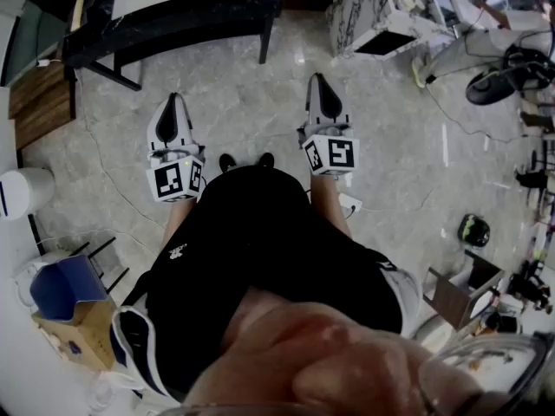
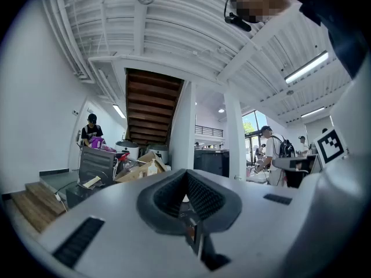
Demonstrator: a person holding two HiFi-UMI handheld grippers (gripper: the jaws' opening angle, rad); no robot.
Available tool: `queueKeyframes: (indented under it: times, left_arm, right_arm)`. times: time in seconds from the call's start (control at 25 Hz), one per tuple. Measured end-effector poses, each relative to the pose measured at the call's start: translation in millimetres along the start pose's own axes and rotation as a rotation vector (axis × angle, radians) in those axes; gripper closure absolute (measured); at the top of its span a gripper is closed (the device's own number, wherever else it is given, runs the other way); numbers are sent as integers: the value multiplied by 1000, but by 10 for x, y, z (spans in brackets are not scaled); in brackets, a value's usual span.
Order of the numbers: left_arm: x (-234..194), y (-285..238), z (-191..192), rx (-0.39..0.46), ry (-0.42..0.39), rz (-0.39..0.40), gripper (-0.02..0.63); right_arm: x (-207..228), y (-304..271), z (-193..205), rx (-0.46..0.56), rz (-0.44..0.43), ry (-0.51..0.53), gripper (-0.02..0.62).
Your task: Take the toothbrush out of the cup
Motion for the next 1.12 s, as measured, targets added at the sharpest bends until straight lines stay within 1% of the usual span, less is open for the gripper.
queueKeyframes:
  times: [0.52,0.64,1.12]
  left_arm:
    - [7,20,-33,3,-10,-8,601]
    - [13,14,-37,4,-9,-9,601]
    - [7,7,-10,1,-5,-8,601]
  right_arm:
    - [-26,-13,-1,1,-12,4,571]
    - [-36,-27,-10,-4,-18,19,569]
    - [-14,-48,-42,10,6,48,565]
Point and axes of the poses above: the fingertips, and each gripper's own axes: y backward along the fingers, x to its right, z out of its underside, the point moved 4 cm from there along y, backward along the fingers, and after that the axes turned 4 degrees about -x, right-handed, at the moved point
